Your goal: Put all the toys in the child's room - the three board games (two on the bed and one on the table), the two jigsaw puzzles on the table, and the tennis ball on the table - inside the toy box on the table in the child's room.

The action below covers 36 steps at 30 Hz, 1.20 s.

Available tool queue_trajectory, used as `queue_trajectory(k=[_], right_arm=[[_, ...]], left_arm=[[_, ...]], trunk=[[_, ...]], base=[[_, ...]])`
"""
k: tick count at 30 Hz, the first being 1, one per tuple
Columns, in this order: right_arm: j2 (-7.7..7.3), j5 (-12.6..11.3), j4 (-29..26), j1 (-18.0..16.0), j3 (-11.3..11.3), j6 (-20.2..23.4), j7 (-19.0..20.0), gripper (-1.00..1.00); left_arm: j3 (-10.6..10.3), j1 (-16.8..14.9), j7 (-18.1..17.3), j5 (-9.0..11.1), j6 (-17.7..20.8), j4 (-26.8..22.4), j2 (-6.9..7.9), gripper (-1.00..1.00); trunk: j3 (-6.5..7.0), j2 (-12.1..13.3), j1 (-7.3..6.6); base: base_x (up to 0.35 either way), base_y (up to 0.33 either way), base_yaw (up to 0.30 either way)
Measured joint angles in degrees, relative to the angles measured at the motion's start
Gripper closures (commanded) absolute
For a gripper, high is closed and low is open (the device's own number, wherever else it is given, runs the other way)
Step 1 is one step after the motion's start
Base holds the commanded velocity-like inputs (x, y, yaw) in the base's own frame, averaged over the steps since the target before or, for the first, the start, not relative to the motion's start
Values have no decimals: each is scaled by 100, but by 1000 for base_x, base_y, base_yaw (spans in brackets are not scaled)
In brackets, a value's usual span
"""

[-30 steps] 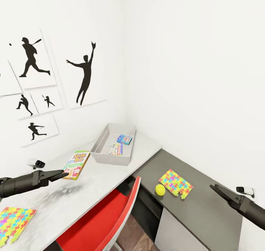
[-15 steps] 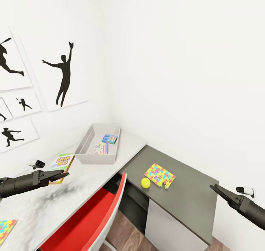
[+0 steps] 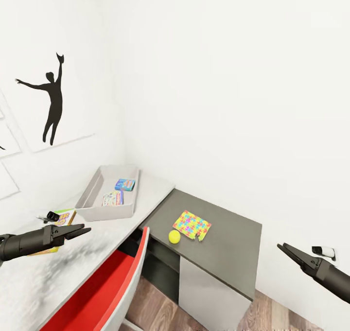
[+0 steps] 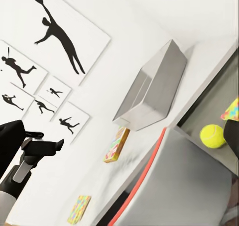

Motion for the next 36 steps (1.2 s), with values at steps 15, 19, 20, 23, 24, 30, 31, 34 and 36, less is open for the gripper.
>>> queue_trajectory(k=[15, 19, 20, 23, 24, 30, 31, 34, 36], right_arm=[[0, -1, 0, 0, 0, 0, -5, -100], [0, 0, 0, 0, 1, 0, -6, -100], [0, 0, 0, 0, 1, 0, -5, -100], [0, 0, 3, 0, 1, 0, -4, -100], [0, -2, 4, 0, 1, 0, -3, -100], [0, -1, 8, 0, 1, 0, -7, -100], [0, 0, 8, 0, 1, 0, -6, -100], [0, -3, 9, -1, 3, 0, -9, -100], [0, -5, 10, -2, 5, -4, -14, -100]], left_arm=[[0, 3, 0, 0, 0, 3, -9, -100], [0, 2, 0, 0, 0, 3, -12, -100], [0, 1, 0, 0, 0, 3, -11, -100], [0, 2, 0, 0, 0, 3, -11, -100], [0, 1, 0, 0, 0, 3, -13, -100], [0, 1, 0, 0, 0, 2, -16, -100], [0, 2, 0, 0, 0, 2, -16, -100], [1, 3, 1, 0, 0, 2, -14, -100], [0, 3, 1, 1, 0, 1, -14, -100]], trunk=[[0, 0, 0], [0, 0, -1], [0, 0, -1], [0, -1, -2], [0, -1, -2], [0, -1, -3], [0, -1, -3], [0, 0, -2], [0, 0, -1]], base=[[-2, 0, -280], [26, 0, -280], [88, 0, -280], [151, 0, -280], [211, 0, -280], [267, 0, -274], [218, 0, -218], [146, 0, -142], [69, 0, -64]])
